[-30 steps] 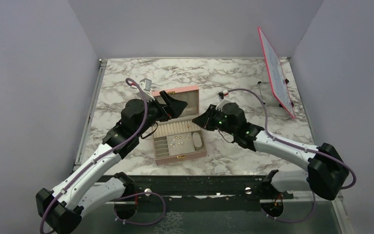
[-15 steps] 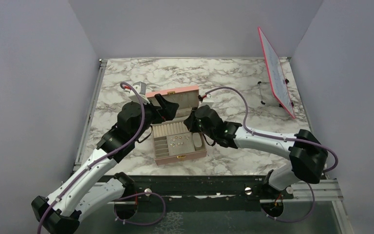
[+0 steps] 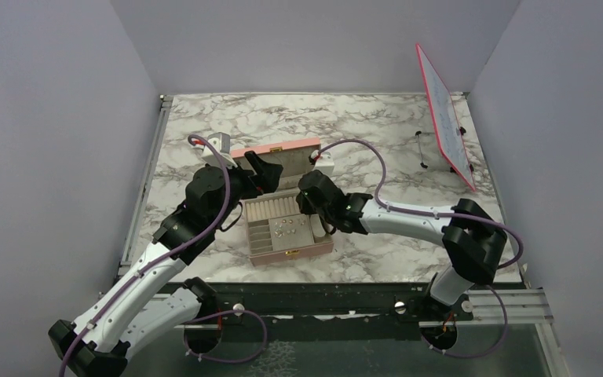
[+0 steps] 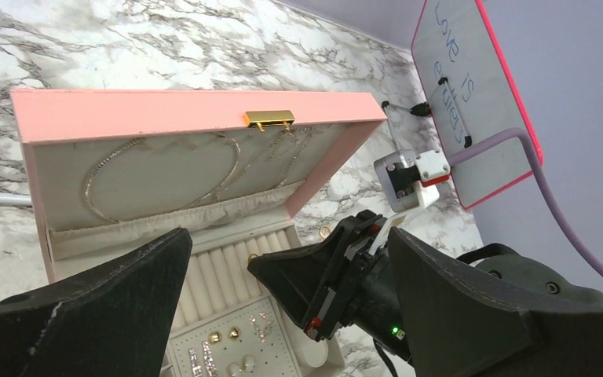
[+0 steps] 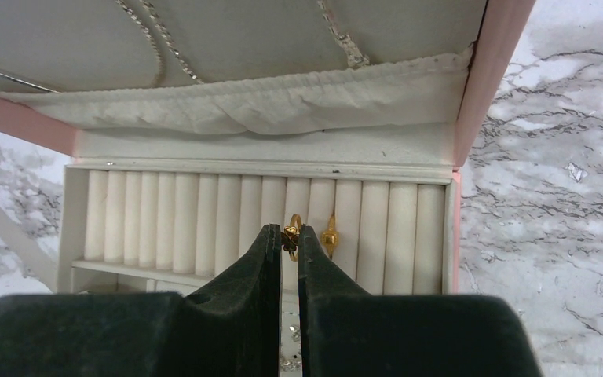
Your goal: Organize the mixed jewelry
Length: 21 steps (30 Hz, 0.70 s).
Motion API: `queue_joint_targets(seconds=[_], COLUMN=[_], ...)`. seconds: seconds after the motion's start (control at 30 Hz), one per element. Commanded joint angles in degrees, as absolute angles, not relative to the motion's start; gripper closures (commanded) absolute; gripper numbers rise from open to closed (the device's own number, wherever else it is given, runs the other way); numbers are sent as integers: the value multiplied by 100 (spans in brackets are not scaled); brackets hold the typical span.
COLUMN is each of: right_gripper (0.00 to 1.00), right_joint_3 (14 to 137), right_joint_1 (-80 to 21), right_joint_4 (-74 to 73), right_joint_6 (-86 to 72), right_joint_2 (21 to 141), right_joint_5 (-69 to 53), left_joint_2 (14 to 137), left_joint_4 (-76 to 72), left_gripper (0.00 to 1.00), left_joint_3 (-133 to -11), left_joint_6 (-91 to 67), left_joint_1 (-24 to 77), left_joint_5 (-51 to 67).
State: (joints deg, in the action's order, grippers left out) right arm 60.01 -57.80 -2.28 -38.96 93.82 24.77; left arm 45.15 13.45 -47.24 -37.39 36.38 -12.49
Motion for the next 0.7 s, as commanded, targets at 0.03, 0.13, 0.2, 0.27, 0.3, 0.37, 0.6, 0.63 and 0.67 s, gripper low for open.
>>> queue_joint_targets(seconds=[0.03,0.13,0.2,0.27,0.3,0.37,0.6,0.63,0.67], right_gripper=[94,94,94,94,94,94,94,94,94], right_joint_3=[6163,6174,6185,6194,6211,6230,6235,6255,6273], right_joint_1=[-5845,-5853,-5862,-5862,-5869,-5871,-5869,-5871,-5869], right_joint_4=[-467,-468,-448,-443,-454,-494,-577,-606,-636], right_joint_6=[-3961,-3960,-3962,-3962,-3971,-4021,-4080,-4090,-4107], right_joint_2=[9541,9598,9621,9660,9678,9708,9809,9827,9846], right_joint_5=[2773,2779,2753,2740,2735,2748,2803,2819,2828], left_joint_2=[4452,4460,4481,4509,4526,4552,4553,4545,4542], left_joint_4=[1418,1419,1387,1388,1389,1388,1386,1388,1386], left_gripper=[5,4,4,4,5,4,5,4,4], left_joint_3=[-4747,-4751,-4746,-4750,-4747,-4737,-4729,-4730,-4729], left_joint_6=[-3672,-3741,-3776,-3808,-3820,-3853,-3917,-3920,-3924], left_joint_1=[3612,3611,3612,3612,3612,3612,3612,3612,3610], left_joint_5=[-1424,-1397,-1321,-1281,-1263,-1228,-1187,-1187,-1187])
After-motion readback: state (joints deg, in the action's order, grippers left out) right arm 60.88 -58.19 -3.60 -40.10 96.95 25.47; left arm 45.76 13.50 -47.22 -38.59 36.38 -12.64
